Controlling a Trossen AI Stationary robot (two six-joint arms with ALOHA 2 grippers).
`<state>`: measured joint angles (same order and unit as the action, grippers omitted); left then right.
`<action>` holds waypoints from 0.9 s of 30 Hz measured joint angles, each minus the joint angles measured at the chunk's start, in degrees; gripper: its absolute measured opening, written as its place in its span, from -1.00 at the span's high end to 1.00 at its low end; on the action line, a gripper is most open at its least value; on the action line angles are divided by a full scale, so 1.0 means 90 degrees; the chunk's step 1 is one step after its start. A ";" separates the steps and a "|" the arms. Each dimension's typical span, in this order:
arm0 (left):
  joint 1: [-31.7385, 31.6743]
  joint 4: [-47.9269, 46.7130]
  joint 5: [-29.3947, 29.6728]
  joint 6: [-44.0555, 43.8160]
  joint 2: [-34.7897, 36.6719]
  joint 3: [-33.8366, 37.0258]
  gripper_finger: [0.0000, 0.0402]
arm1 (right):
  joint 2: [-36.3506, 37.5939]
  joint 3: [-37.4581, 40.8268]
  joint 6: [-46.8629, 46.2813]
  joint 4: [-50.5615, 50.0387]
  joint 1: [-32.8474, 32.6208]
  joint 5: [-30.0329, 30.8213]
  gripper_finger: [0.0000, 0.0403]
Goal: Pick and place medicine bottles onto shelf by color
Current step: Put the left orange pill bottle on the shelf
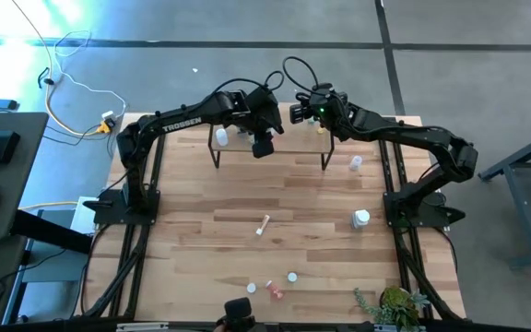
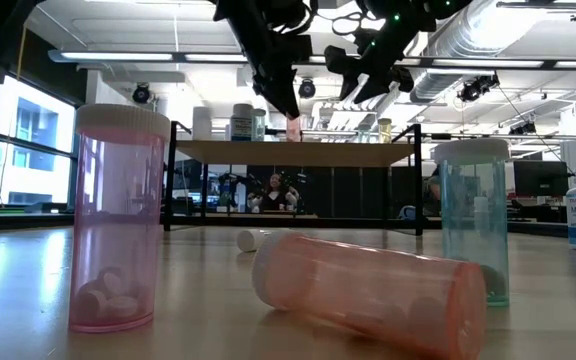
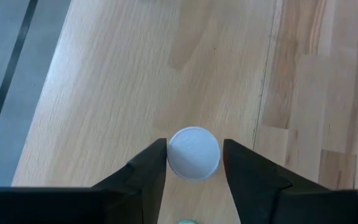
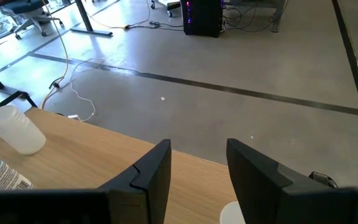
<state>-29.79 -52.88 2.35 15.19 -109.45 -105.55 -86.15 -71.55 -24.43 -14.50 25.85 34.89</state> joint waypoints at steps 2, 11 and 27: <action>-0.0001 0.0000 0.0000 -0.0001 0.0000 0.0002 0.23 | 0.0000 0.0000 0.0000 0.0000 0.0000 0.0000 0.27; 0.0001 0.0010 0.0000 -0.0001 0.0005 0.0001 0.12 | 0.0000 0.0000 0.0002 0.0000 0.0000 -0.0002 0.27; 0.0001 -0.0005 0.0360 0.0004 0.0047 -0.0001 0.10 | 0.0000 0.0000 0.0002 -0.0004 0.0000 -0.0002 0.27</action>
<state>-29.78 -52.93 5.59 15.23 -109.03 -105.56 -86.15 -71.55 -24.40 -14.53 25.85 34.87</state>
